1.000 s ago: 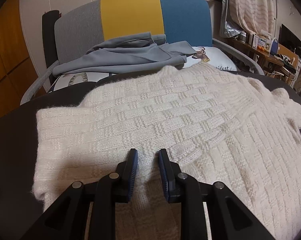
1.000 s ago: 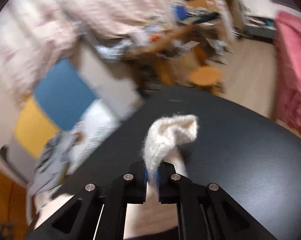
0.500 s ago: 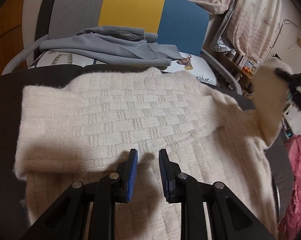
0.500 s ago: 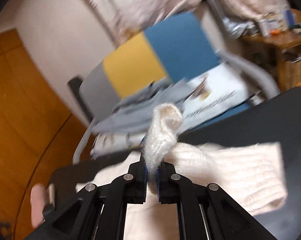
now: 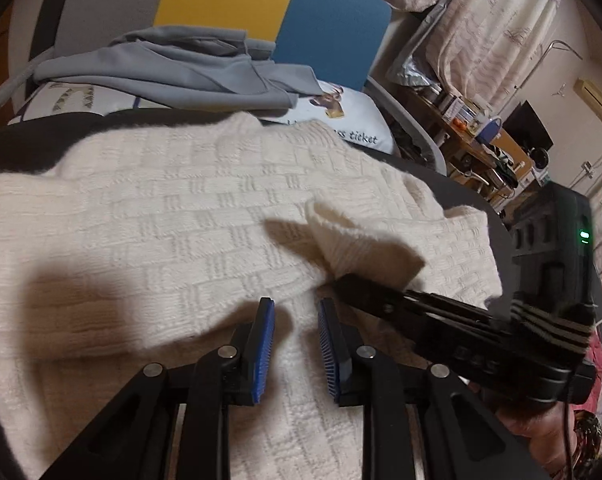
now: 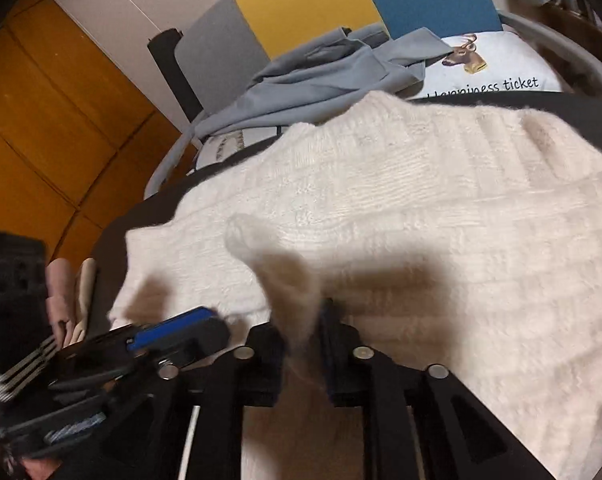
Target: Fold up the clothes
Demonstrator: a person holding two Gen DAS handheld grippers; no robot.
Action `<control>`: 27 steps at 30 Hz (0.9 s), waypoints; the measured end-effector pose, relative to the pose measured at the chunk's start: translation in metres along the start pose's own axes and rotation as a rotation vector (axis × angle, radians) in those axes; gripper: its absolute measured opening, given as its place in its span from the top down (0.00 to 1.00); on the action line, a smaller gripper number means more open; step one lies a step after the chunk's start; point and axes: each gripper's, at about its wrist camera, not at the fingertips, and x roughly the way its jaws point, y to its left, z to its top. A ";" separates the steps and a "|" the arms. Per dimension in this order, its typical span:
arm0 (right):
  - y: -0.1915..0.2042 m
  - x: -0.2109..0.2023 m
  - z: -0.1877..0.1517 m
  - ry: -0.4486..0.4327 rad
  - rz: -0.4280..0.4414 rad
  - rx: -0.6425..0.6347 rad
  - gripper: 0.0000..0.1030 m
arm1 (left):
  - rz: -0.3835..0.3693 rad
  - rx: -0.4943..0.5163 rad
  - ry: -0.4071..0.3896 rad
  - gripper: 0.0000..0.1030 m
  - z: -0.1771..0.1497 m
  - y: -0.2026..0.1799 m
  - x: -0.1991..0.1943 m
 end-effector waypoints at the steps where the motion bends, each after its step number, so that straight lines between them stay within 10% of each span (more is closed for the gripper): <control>1: -0.001 -0.011 -0.002 -0.019 0.004 0.001 0.63 | -0.026 -0.019 0.016 0.77 0.000 0.001 0.003; 5: -0.008 -0.056 -0.016 -0.070 -0.019 -0.023 0.40 | -0.084 -0.076 0.031 0.77 0.000 0.005 0.010; 7: -0.012 -0.063 -0.025 -0.035 -0.079 -0.077 0.61 | -0.110 -0.101 0.033 0.76 -0.001 0.006 0.013; 13: -0.038 -0.063 -0.048 -0.006 -0.227 -0.069 0.78 | -0.197 -0.218 0.037 0.76 0.000 0.011 0.014; 22: -0.032 -0.058 -0.052 -0.022 -0.292 -0.097 0.78 | -0.288 -0.295 -0.032 0.33 -0.012 0.016 -0.005; 27: -0.032 -0.059 -0.054 -0.032 -0.289 -0.090 0.78 | -0.206 -0.311 0.005 0.32 -0.002 0.015 0.014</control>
